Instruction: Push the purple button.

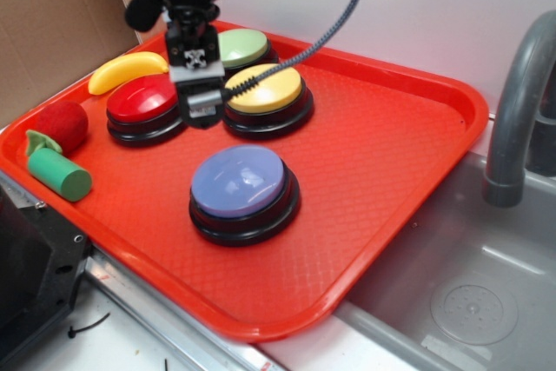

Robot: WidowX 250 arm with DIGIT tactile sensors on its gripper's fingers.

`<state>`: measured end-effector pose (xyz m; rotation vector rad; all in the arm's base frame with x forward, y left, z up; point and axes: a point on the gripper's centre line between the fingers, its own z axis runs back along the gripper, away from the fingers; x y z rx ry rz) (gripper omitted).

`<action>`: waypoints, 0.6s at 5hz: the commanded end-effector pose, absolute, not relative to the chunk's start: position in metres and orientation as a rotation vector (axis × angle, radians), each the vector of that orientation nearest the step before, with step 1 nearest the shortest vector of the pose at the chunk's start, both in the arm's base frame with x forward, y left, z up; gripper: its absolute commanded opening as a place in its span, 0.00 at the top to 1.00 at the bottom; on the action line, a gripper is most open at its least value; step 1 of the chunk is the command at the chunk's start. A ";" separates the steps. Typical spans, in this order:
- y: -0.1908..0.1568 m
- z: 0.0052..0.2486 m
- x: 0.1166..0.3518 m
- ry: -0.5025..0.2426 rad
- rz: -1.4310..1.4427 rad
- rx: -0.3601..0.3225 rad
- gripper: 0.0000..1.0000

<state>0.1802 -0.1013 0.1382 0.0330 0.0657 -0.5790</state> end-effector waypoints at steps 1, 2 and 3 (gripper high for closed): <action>-0.104 0.170 0.176 -0.036 -0.555 0.019 0.00; -0.102 0.178 0.175 -0.047 -0.541 0.020 0.00; -0.099 0.193 0.171 -0.050 -0.528 0.009 0.00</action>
